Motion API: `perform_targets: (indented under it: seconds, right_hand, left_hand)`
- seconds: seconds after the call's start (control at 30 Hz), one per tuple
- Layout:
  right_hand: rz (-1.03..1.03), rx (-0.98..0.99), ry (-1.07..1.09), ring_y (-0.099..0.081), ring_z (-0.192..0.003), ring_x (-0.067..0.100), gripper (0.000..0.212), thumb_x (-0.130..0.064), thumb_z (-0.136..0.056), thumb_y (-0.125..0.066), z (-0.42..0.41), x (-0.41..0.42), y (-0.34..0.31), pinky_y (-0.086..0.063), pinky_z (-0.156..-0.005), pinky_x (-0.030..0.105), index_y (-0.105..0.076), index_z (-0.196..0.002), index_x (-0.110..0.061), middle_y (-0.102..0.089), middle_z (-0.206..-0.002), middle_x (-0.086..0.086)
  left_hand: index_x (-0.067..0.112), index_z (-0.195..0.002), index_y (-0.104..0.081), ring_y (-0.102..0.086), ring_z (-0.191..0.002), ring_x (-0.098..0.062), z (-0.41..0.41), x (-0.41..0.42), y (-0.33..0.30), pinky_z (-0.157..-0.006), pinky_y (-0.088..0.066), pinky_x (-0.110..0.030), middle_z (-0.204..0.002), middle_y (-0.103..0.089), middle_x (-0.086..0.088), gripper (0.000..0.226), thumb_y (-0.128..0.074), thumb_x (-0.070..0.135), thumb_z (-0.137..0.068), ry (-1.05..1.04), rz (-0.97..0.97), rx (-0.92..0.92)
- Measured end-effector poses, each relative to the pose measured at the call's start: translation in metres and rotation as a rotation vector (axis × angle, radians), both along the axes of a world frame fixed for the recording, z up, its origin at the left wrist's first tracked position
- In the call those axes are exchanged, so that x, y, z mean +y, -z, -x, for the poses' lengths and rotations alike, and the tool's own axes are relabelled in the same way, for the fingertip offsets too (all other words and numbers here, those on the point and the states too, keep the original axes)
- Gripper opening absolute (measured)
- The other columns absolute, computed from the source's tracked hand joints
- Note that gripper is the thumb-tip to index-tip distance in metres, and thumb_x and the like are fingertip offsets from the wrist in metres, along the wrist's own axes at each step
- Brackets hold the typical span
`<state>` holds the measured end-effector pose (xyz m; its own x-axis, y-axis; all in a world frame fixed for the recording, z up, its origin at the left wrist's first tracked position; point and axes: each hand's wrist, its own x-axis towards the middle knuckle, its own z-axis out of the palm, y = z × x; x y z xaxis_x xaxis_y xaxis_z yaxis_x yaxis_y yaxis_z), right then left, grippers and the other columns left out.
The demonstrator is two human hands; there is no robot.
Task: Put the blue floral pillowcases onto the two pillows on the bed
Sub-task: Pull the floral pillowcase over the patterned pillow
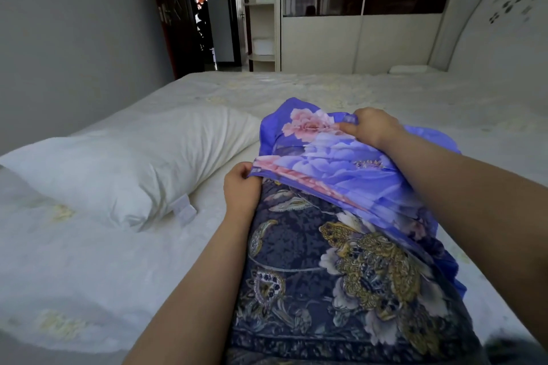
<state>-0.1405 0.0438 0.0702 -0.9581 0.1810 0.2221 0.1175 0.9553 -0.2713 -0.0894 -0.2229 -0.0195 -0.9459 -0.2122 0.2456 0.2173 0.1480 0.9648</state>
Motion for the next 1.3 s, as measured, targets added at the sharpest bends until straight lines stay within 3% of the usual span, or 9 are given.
perform_targets:
  seconds: [0.17, 0.27, 0.43, 0.63, 0.73, 0.83, 1.1, 1.23, 1.3]
  right_hand:
    - [0.043, 0.008, 0.108, -0.057, -0.104, 0.035, 0.048, -0.061, -0.085, -0.053, 0.001, 0.024, -0.008, -0.042, -0.083, 0.035, -0.055, -0.09, -0.013, -0.061, -0.113, 0.021]
    - [0.063, 0.028, 0.153, -0.057, -0.105, 0.038, 0.061, -0.061, -0.085, -0.053, 0.001, 0.041, -0.017, -0.043, -0.087, 0.037, -0.06, -0.103, -0.003, -0.06, -0.114, 0.025]
    - [0.061, 0.125, 0.244, -0.056, -0.105, 0.042, 0.06, -0.056, -0.087, -0.054, -0.001, 0.067, -0.029, -0.044, -0.086, 0.04, -0.06, -0.106, 0.001, -0.059, -0.115, 0.029]
    - [0.03, 0.135, 0.172, -0.055, -0.109, 0.041, 0.048, -0.047, -0.09, -0.055, 0.01, 0.041, -0.009, -0.042, -0.095, 0.046, -0.053, -0.114, -0.006, -0.058, -0.119, 0.025]
    - [0.124, 0.095, 0.113, -0.054, -0.116, 0.034, 0.045, -0.048, -0.09, -0.054, 0.01, 0.026, -0.004, -0.038, -0.101, 0.043, -0.05, -0.12, -0.014, -0.058, -0.124, 0.018]
    - [0.262, 0.093, 0.001, -0.055, -0.113, 0.032, 0.049, -0.049, -0.09, -0.052, 0.005, 0.004, 0.008, -0.043, -0.096, 0.037, -0.05, -0.122, -0.012, -0.059, -0.123, 0.016]
    - [0.129, 0.282, 0.054, -0.045, -0.126, 0.025, 0.048, -0.056, -0.089, -0.047, -0.066, 0.006, 0.055, -0.033, -0.105, 0.041, -0.056, -0.125, -0.025, -0.052, -0.132, 0.007]
    - [0.618, 0.104, 0.541, -0.039, -0.129, 0.036, 0.097, -0.077, -0.073, -0.05, -0.098, 0.058, 0.084, -0.032, -0.106, 0.046, -0.036, -0.139, -0.008, -0.038, -0.143, 0.017]
    - [1.117, -0.104, 0.414, -0.055, -0.115, 0.033, 0.103, -0.082, -0.065, -0.052, -0.109, 0.069, 0.094, -0.045, -0.097, 0.043, -0.043, -0.136, -0.008, -0.052, -0.134, 0.015]
  left_hand:
    - [-0.003, -0.085, -0.063, -0.044, -0.079, -0.022, -0.015, 0.014, -0.019, -0.071, -0.036, -0.037, -0.083, -0.052, -0.012, 0.029, -0.064, 0.018, -0.064, 0.359, -0.33, -0.019]
    - [-0.015, -0.069, -0.055, -0.045, -0.066, -0.01, -0.03, 0.002, -0.019, -0.058, -0.036, -0.023, -0.068, -0.05, -0.005, 0.028, -0.062, 0.012, -0.069, 0.394, -0.035, 0.111]
    - [0.011, -0.046, -0.039, -0.032, -0.04, 0.003, -0.058, -0.04, 0.016, -0.043, -0.023, -0.021, -0.04, -0.034, 0.007, 0.031, -0.055, 0.03, -0.065, 0.345, 0.286, 0.125]
    - [0.025, -0.081, -0.047, -0.047, -0.055, -0.008, -0.059, -0.035, 0.0, -0.055, -0.038, -0.028, -0.07, -0.053, 0.01, 0.022, -0.06, 0.035, -0.067, 0.24, 0.55, 0.199]
    - [0.032, -0.103, -0.048, -0.055, -0.083, -0.01, -0.072, -0.005, -0.028, -0.065, -0.045, -0.029, -0.099, -0.054, 0.014, 0.032, -0.064, 0.031, -0.074, 0.185, 0.814, 0.544]
    - [0.026, -0.099, -0.056, -0.06, -0.089, -0.021, -0.092, 0.042, -0.045, -0.065, -0.044, -0.029, -0.094, -0.063, 0.005, 0.024, -0.051, 0.031, -0.076, 0.297, 1.121, 0.759]
    - [0.023, -0.06, -0.052, -0.053, -0.064, -0.015, -0.11, 0.047, -0.04, -0.057, -0.04, -0.032, -0.063, -0.056, -0.001, 0.049, -0.051, 0.066, -0.082, 0.636, 1.332, 0.228]
    - [0.027, -0.077, -0.058, -0.06, -0.08, -0.02, -0.119, 0.044, -0.039, -0.061, -0.042, -0.031, -0.083, -0.065, -0.002, 0.029, -0.052, 0.053, -0.088, 0.564, 1.378, 0.286]
    - [0.027, -0.086, -0.053, -0.06, -0.085, -0.025, -0.123, 0.053, -0.036, -0.06, -0.038, -0.031, -0.09, -0.064, -0.002, 0.015, -0.053, 0.042, -0.087, 0.449, 1.346, 0.426]
